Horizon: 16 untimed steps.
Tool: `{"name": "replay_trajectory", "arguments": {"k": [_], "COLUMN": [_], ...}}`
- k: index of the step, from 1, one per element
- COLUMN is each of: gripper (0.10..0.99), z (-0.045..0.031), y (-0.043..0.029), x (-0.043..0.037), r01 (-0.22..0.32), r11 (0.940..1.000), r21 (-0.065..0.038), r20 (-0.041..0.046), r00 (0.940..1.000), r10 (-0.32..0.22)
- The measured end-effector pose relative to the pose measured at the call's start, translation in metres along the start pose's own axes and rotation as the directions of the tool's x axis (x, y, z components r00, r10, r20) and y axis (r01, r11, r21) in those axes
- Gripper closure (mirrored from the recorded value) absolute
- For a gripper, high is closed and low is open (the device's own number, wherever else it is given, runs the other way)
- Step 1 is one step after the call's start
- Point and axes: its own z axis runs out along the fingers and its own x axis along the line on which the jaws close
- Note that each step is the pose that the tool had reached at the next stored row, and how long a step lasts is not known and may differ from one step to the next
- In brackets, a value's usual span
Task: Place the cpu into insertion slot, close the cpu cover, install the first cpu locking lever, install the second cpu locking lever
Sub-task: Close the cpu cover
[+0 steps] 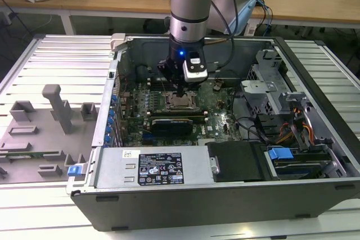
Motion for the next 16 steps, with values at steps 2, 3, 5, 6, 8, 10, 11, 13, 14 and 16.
{"name": "replay_trajectory", "arguments": {"k": [2, 3, 5, 6, 8, 10, 11, 13, 14, 16], "gripper": [0.980, 0.980, 0.980, 0.980, 0.980, 0.980, 0.980, 0.980, 0.980, 0.980], "z": [0.0001, 0.0002, 0.0004, 0.0005, 0.0008, 0.0010, 0.0012, 0.0015, 0.0017, 0.0022], "y": [0.0000, 0.0000, 0.0000, 0.0000, 0.0000, 0.0000, 0.0000, 0.0000, 0.0000, 0.0000], "x": [0.0000, 0.0000, 0.0000, 0.0000, 0.0000, 0.0000, 0.0000, 0.0000, -0.0001, 0.0000], "r01": [0.042, 0.061, 0.119, 0.135, 0.175, 0.217, 0.244, 0.298, 0.333, 0.364], "r11": [0.9991, 0.9981, 0.9929, 0.9908, 0.9846, 0.9761, 0.9697, 0.9545, 0.9428, 0.9314], "r21": [0.001, 0.001, 0.002, 0.002, 0.003, 0.004, 0.004, 0.005, 0.006, 0.007], "r20": [-0.0005, -0.0007, -0.0015, -0.0017, -0.0022, -0.0028, -0.0032, -0.0041, -0.0032, 0.0193], "r00": [0.9991, 0.9981, 0.9929, 0.9908, 0.9846, 0.9761, 0.9697, 0.9545, 0.9429, 0.9312], "r10": [-0.042, -0.061, -0.119, -0.135, -0.175, -0.217, -0.244, -0.298, -0.333, -0.364]}}
